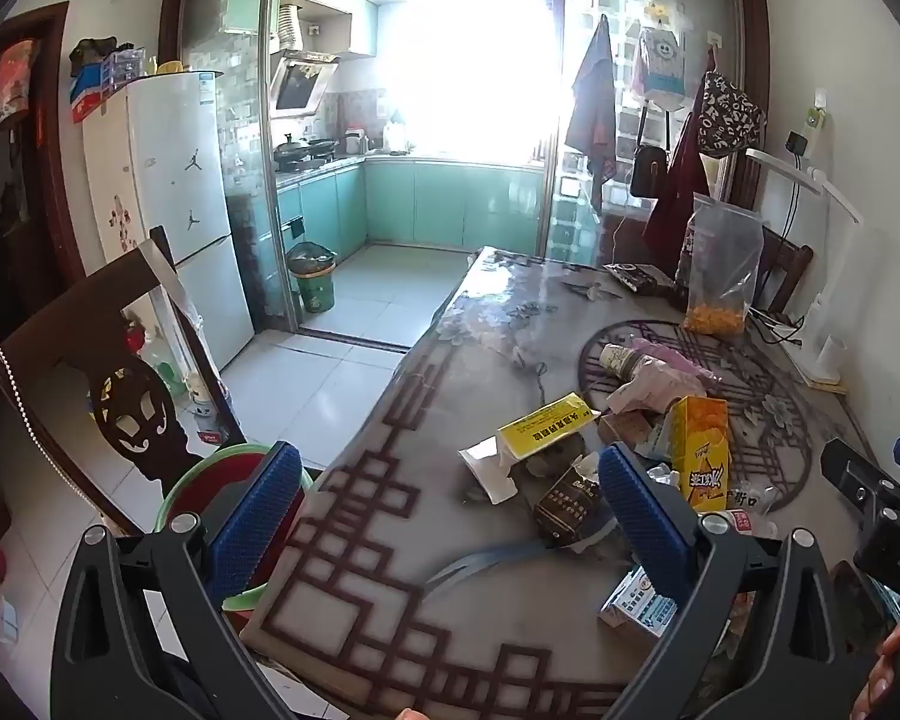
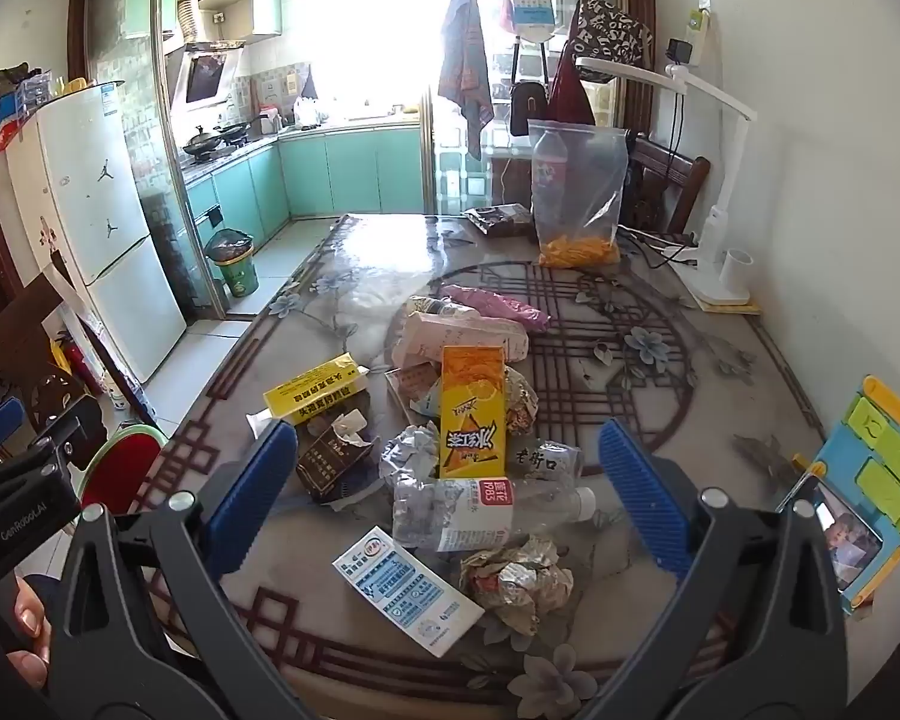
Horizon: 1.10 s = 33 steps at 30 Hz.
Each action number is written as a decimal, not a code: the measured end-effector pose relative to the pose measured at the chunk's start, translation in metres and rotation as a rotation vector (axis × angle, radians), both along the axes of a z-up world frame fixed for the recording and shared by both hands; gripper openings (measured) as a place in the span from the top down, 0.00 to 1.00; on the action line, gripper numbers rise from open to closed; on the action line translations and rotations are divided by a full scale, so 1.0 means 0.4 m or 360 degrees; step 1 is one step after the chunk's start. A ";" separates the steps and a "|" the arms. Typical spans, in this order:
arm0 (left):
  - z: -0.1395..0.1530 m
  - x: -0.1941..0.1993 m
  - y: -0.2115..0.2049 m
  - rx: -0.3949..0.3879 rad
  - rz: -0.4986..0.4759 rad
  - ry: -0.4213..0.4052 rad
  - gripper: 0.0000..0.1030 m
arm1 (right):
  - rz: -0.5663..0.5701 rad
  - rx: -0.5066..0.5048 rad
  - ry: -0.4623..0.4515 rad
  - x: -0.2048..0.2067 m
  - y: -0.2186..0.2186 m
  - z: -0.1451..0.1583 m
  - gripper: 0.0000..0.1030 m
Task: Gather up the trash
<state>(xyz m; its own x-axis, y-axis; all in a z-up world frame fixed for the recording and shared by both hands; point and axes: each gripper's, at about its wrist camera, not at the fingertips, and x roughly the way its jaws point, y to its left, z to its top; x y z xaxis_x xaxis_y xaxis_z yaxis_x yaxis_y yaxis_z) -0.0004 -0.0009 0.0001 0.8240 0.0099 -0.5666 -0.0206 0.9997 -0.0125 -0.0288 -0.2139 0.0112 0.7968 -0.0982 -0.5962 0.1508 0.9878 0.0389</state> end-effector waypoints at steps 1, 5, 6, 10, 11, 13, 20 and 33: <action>0.000 0.000 0.000 -0.0005 -0.0008 0.0000 0.08 | 0.0004 -0.0002 0.0001 0.000 0.001 -0.001 0.03; -0.011 -0.018 -0.006 0.0002 -0.0017 -0.0020 0.08 | 0.0025 -0.0007 0.0019 0.015 -0.005 -0.004 0.03; -0.012 -0.021 -0.006 0.0002 -0.0017 -0.0020 0.08 | 0.0032 -0.0009 0.0019 0.016 -0.005 -0.004 0.03; -0.007 -0.011 -0.003 0.0011 -0.0025 -0.0013 0.08 | 0.0004 -0.0009 0.0027 0.012 -0.012 -0.007 0.03; 0.002 0.003 -0.007 0.0020 -0.0032 0.0001 0.08 | 0.0006 -0.0009 0.0026 0.014 -0.013 -0.008 0.03; 0.002 0.004 0.000 0.0010 -0.0030 0.0000 0.08 | 0.0009 -0.0009 0.0024 0.018 -0.016 -0.008 0.03; 0.008 0.003 -0.007 0.0027 -0.0037 -0.0026 0.08 | 0.0007 -0.0026 0.0021 0.025 0.006 -0.002 0.03; 0.011 -0.002 -0.006 0.0029 -0.0048 -0.0028 0.08 | -0.0001 -0.0021 0.0039 0.024 0.002 -0.010 0.03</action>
<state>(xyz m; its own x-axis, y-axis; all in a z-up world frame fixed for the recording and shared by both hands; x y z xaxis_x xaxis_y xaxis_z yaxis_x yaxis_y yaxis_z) -0.0011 -0.0034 0.0044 0.8338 -0.0049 -0.5521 0.0096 0.9999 0.0055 -0.0193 -0.2130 0.0072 0.7819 -0.1064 -0.6143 0.1520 0.9881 0.0222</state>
